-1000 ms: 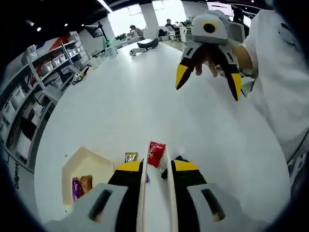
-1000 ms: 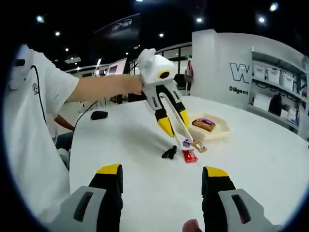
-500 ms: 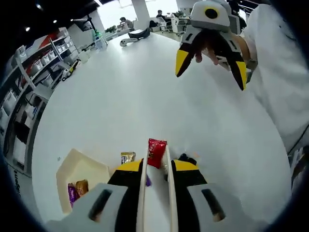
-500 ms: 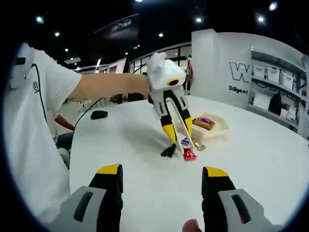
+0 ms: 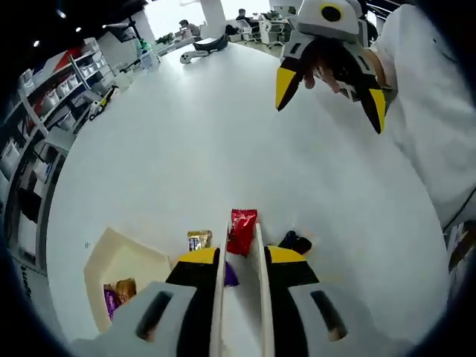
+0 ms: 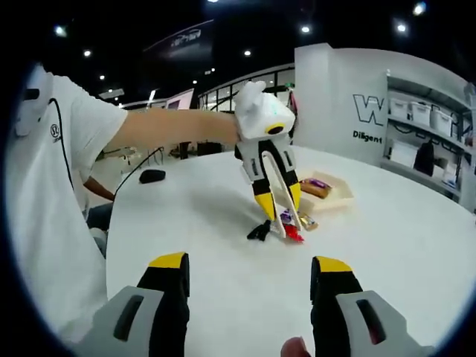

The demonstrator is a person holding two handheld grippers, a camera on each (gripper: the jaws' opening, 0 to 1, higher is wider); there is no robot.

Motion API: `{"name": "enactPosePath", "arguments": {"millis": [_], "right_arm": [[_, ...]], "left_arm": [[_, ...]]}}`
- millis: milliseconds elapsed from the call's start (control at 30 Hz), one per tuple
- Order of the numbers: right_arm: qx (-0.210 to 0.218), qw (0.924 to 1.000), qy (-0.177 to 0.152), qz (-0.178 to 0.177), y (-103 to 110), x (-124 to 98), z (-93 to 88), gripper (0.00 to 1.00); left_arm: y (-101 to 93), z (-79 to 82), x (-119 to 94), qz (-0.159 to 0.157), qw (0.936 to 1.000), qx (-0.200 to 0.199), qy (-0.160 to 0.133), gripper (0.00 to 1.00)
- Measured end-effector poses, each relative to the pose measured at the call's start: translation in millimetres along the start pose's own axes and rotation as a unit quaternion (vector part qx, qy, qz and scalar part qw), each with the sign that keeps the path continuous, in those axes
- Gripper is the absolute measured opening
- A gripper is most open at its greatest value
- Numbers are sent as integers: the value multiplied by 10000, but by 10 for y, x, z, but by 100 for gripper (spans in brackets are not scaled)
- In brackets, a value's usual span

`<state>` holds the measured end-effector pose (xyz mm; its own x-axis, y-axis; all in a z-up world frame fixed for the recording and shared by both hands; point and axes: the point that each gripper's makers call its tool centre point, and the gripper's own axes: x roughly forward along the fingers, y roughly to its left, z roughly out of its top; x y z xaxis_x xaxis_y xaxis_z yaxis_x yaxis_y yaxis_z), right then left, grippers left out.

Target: Place the target food into the container with the food tongs after gripping and lifting it, then release it inside without dropping or visibly crushing the food.

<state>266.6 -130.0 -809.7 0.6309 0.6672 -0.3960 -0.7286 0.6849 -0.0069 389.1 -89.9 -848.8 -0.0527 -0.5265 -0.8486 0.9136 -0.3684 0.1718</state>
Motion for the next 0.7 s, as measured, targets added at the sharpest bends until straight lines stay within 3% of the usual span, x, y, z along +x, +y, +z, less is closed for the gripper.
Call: {"name": "enactPosePath", "arguments": {"millis": [700], "right_arm": [[18, 10000, 21, 13, 4, 16, -24, 63]], "left_arm": [[3, 23, 2, -67, 9999, 87, 83, 22]]}}
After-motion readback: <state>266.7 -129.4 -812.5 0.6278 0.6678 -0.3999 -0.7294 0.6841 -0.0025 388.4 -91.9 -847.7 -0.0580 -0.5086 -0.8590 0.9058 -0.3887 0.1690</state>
